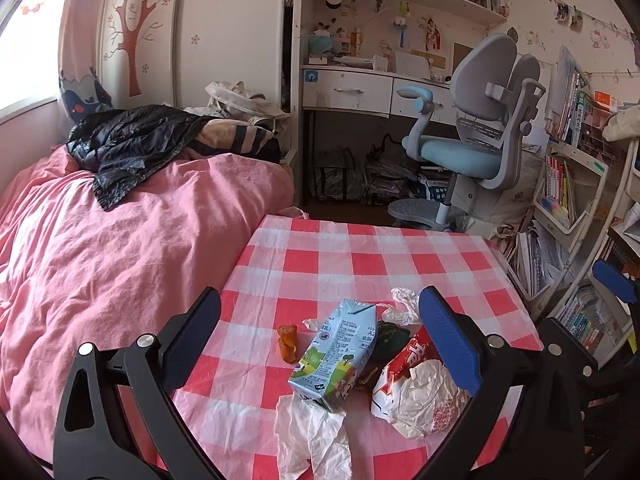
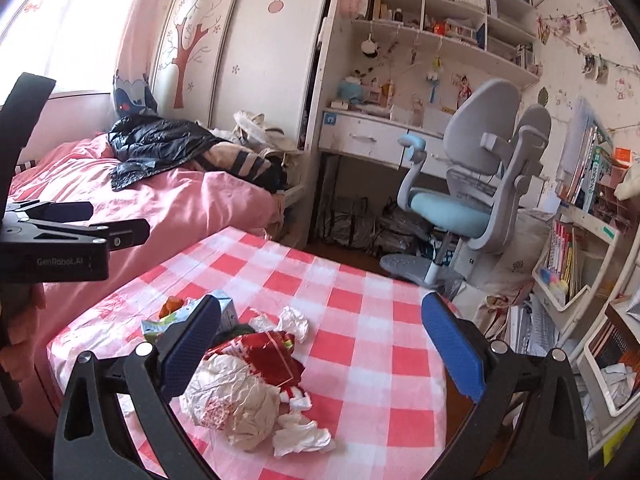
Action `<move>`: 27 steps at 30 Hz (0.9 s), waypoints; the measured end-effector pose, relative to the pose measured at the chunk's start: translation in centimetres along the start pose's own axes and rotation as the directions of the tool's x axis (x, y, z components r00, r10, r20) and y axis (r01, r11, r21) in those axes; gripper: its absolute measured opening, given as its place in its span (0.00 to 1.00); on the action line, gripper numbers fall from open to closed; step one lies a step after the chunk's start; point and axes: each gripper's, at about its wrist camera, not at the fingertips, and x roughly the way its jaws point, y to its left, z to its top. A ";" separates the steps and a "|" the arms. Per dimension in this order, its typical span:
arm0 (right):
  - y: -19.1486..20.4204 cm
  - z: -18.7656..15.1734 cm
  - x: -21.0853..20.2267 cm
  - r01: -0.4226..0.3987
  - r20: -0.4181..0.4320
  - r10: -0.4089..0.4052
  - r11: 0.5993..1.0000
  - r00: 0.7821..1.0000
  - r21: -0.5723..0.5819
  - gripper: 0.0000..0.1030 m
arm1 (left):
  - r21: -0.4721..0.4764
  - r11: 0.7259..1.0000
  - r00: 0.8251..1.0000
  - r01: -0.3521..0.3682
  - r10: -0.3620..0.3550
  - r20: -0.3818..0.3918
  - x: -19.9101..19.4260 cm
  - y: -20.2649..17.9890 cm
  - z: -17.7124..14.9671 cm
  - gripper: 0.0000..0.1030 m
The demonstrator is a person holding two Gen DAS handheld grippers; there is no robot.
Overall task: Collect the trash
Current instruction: 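Move the right tool toward the white tissue beside the red wrapper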
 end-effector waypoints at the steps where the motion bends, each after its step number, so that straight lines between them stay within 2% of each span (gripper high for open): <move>1: 0.1 -0.1 -0.2 0.003 -0.002 -0.003 1.000 1.000 0.003 0.94 | 0.008 1.000 1.000 0.001 -0.001 -0.005 -0.1 0.0 -0.2 0.93; 10: 0.4 -0.3 0.3 0.057 -0.068 -0.053 0.997 0.996 0.060 0.94 | 0.021 1.000 1.000 -0.002 0.002 -0.006 -0.7 0.4 -1.0 0.93; 16: 1.5 -0.1 0.7 0.088 -0.101 -0.084 0.996 0.991 0.033 0.94 | -0.026 1.000 1.000 0.003 -0.003 -0.014 -1.1 2.0 -1.0 0.93; 20: 1.6 0.0 0.8 0.137 -0.117 -0.135 0.990 0.984 0.017 0.94 | -0.046 0.999 1.000 0.011 -0.012 -0.028 -0.8 2.6 -0.9 0.93; 27: 1.0 0.1 0.7 0.202 -0.130 -0.199 0.979 0.971 0.010 0.94 | -0.017 1.000 0.998 0.010 -0.011 -0.055 0.1 1.6 -1.4 0.93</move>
